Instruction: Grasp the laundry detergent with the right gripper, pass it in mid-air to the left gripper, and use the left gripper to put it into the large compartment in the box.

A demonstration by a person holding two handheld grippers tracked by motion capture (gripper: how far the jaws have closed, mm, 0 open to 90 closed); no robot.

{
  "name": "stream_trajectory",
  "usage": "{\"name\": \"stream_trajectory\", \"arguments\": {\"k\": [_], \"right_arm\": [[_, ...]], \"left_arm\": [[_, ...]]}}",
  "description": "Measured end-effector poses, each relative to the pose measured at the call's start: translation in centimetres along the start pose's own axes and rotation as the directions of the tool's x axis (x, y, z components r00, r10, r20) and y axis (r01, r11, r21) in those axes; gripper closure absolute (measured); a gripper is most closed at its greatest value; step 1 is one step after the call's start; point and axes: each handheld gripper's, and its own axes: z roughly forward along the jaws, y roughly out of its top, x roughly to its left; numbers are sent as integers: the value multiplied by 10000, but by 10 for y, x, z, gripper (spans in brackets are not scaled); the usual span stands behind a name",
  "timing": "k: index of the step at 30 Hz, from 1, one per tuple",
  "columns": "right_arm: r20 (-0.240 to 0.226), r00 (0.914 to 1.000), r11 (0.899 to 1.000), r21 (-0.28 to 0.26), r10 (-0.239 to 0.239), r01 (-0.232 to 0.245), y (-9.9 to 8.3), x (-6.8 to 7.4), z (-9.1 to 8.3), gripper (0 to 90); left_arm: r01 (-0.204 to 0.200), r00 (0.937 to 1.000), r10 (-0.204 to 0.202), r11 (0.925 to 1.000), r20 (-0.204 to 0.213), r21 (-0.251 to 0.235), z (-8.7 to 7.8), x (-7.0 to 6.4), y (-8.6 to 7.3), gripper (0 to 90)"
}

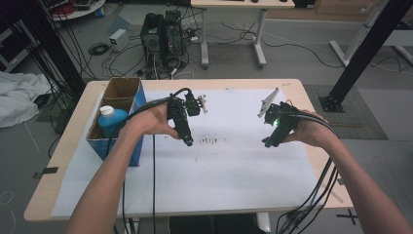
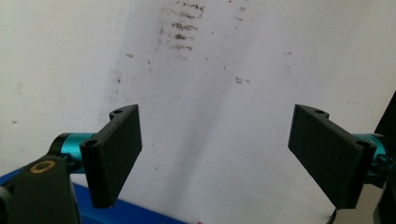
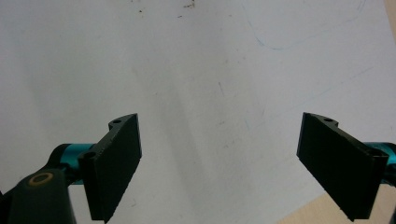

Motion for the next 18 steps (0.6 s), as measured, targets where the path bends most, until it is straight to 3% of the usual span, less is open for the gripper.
{"name": "stream_trajectory", "arguments": {"k": [2, 3, 10, 18], "right_arm": [[2, 10000, 10000, -20, -50, 50, 0, -1, 0, 131], [6, 10000, 10000, -12, -13, 13, 0, -1, 0, 131], [-33, 9998, 9998, 43, -197, 197, 2, -1, 0, 131], [17, 10000, 10000, 23, -40, 40, 2, 0, 1, 131]], "left_arm": [[30, 10000, -30, 10000, -30, 4, -1, 0, 0, 175], [-144, 9999, 145, 9998, -78, 116, -2, 2, 0, 175], [-27, 10000, 27, 10000, -39, 52, -3, 0, -3, 176], [-59, 9999, 59, 10000, -97, 51, -5, -1, -4, 175]]}}
